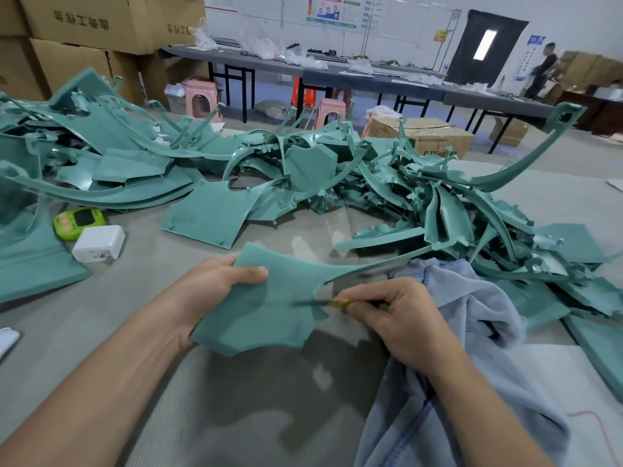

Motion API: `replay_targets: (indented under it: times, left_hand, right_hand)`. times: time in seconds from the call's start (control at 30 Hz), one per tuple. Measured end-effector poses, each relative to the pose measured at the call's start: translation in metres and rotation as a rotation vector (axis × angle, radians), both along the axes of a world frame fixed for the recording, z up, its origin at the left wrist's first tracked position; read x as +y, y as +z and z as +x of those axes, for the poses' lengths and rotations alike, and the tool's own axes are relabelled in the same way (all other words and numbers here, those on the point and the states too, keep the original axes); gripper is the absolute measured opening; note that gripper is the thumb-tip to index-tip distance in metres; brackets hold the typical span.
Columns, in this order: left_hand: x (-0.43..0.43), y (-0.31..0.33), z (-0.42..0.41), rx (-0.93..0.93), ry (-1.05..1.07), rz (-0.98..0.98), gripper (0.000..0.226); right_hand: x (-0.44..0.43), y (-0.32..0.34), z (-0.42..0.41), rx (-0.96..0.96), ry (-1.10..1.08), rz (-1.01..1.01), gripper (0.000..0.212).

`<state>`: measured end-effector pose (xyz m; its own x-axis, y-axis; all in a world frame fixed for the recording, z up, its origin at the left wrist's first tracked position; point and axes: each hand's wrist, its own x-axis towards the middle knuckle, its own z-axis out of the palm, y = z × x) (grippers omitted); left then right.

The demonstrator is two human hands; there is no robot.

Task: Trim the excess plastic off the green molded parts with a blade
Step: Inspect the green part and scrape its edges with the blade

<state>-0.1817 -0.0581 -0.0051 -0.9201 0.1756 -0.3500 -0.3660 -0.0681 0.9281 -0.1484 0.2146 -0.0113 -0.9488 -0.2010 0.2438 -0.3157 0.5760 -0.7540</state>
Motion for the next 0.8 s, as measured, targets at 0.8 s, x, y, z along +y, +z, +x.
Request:
replay_targets:
  times: [0.8]
  left_hand:
    - [0.001, 0.0003, -0.0032, 0.005, 0.251, 0.085, 0.015]
  right_hand:
    - [0.0023, 0.0045, -0.0022, -0.021, -0.129, -0.169, 0.042]
